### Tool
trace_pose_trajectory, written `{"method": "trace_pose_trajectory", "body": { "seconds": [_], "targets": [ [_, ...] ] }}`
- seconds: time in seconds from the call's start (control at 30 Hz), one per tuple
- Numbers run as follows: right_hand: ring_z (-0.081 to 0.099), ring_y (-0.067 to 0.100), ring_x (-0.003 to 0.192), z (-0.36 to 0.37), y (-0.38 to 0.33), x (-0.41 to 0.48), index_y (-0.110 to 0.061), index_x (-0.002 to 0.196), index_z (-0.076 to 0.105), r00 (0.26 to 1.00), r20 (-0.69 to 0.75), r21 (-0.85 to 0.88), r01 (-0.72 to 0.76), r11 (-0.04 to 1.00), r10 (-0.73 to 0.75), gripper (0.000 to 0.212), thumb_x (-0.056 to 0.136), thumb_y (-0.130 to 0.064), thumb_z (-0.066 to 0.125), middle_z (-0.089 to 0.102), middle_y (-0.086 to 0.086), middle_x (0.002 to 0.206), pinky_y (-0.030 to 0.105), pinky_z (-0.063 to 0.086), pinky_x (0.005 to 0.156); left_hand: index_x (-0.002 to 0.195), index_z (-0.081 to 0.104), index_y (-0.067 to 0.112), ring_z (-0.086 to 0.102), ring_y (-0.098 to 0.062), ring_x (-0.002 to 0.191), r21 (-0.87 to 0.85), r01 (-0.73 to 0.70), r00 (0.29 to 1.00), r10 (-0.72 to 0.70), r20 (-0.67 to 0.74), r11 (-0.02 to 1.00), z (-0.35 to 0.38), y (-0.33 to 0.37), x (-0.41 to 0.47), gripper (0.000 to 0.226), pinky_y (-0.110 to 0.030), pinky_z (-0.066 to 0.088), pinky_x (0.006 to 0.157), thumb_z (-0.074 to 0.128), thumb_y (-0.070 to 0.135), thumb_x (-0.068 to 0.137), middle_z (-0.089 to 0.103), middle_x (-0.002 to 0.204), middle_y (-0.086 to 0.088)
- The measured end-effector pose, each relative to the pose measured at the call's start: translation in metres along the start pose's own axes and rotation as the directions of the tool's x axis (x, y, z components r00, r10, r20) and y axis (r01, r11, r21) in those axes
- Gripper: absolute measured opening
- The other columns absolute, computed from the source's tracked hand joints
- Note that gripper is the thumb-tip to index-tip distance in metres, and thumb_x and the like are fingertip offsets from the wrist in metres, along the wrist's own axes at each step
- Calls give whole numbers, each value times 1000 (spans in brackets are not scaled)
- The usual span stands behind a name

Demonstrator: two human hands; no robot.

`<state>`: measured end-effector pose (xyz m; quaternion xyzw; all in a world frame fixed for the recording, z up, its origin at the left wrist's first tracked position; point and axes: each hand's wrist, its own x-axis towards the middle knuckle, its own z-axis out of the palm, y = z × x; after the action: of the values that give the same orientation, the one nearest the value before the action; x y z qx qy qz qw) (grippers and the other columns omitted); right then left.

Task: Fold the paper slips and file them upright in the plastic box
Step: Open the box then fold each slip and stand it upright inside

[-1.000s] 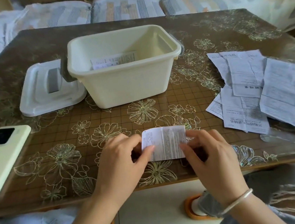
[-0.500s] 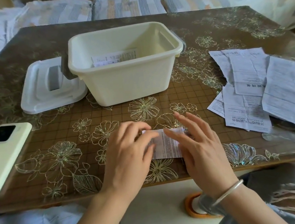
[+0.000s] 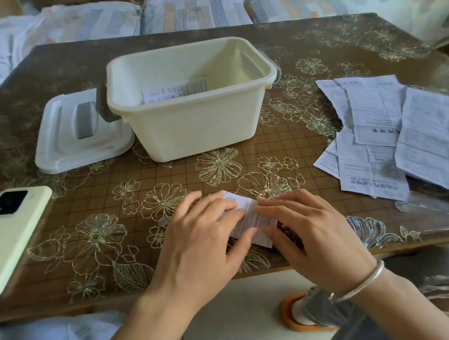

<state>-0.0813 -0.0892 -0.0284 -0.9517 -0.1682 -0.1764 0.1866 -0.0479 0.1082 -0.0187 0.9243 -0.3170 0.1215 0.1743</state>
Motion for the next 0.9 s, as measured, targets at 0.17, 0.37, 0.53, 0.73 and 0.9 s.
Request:
{"method": "trace_pose_trajectory", "body": {
  "seconds": [0.17, 0.37, 0.53, 0.73, 0.9],
  "targets": [
    [59, 15, 98, -2, 18, -1, -24, 107, 73, 991, 41, 75, 126, 989, -129, 34, 86, -48, 62, 67, -14, 115, 37, 51, 78, 114, 71, 18, 52, -19, 125, 47, -62, 993, 57, 101, 997, -4, -9, -2, 68, -41, 34, 105, 51, 73, 80, 66, 123, 7],
    [58, 18, 81, 3, 18, 10, -22, 93, 76, 975, -45, 61, 222, 973, -219, 29, 91, -47, 60, 66, -6, 89, 34, 48, 69, 112, 71, 15, 59, -16, 111, 25, -87, 993, 84, 88, 996, 0, -8, -6, 68, -32, 38, 95, 55, 70, 75, 67, 123, 2],
    [58, 23, 81, 8, 9, 14, -14, 82, 73, 960, -149, 36, 243, 969, -235, 28, 95, -35, 59, 66, 0, 93, 37, 48, 67, 107, 73, 15, 62, -15, 108, -55, -111, 993, 114, 41, 992, 0, -16, -10, 58, -29, 41, 96, 57, 63, 78, 68, 120, 3],
    [62, 18, 79, 14, -3, 9, -11, 77, 67, 976, -179, 156, 157, 975, -128, 32, 97, -33, 54, 67, -4, 81, 35, 50, 68, 83, 74, 15, 55, -14, 92, -133, -47, 992, 31, -124, 990, 8, -17, -21, 31, -33, 47, 79, 61, 43, 88, 61, 97, 7],
    [55, 14, 63, 11, -13, 13, -17, 84, 66, 979, -201, 238, 15, 971, 34, 39, 94, -51, 49, 60, -7, 69, 34, 48, 59, 74, 75, 19, 54, -11, 86, -178, 89, 967, -128, -221, 980, 11, -17, -20, 33, -36, 40, 78, 59, 45, 86, 65, 82, 17]
  ]
}}
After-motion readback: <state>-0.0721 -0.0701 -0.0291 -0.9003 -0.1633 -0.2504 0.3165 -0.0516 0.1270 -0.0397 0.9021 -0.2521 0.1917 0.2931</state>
